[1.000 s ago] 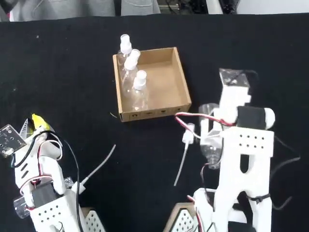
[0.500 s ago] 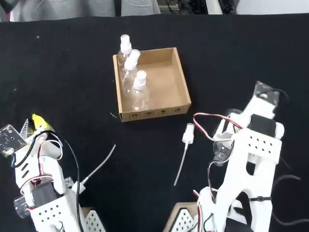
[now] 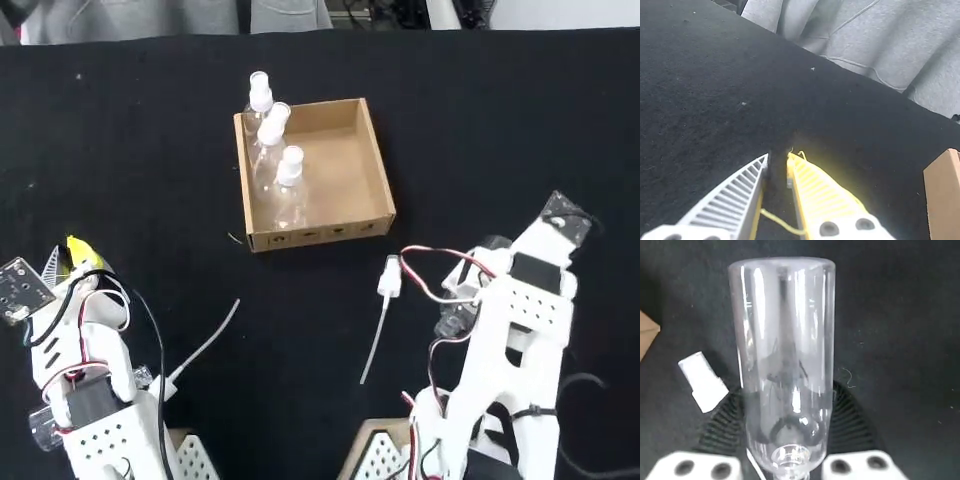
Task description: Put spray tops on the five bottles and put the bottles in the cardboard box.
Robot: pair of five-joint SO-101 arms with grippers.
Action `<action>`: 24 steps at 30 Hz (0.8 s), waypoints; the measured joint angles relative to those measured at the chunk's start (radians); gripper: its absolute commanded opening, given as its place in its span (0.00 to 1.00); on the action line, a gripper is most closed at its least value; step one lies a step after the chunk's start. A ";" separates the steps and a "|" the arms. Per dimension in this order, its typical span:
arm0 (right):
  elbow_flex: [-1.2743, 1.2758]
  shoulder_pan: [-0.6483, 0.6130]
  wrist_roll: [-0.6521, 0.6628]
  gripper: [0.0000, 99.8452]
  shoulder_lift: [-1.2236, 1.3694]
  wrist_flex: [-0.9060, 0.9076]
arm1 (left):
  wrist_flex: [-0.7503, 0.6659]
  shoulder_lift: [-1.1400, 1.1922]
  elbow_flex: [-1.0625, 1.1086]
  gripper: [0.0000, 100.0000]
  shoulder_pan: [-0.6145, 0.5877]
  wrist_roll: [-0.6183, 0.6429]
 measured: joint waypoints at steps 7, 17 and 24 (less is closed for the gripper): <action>0.072 0.006 -0.163 0.02 0.000 -0.110 | 0.000 0.000 0.000 0.05 0.000 0.000; 0.074 0.074 -0.273 0.02 0.000 -0.143 | 0.000 0.000 0.000 0.05 0.000 0.000; 0.107 0.187 -0.322 0.02 0.000 -0.245 | 0.000 0.000 0.000 0.05 0.000 0.000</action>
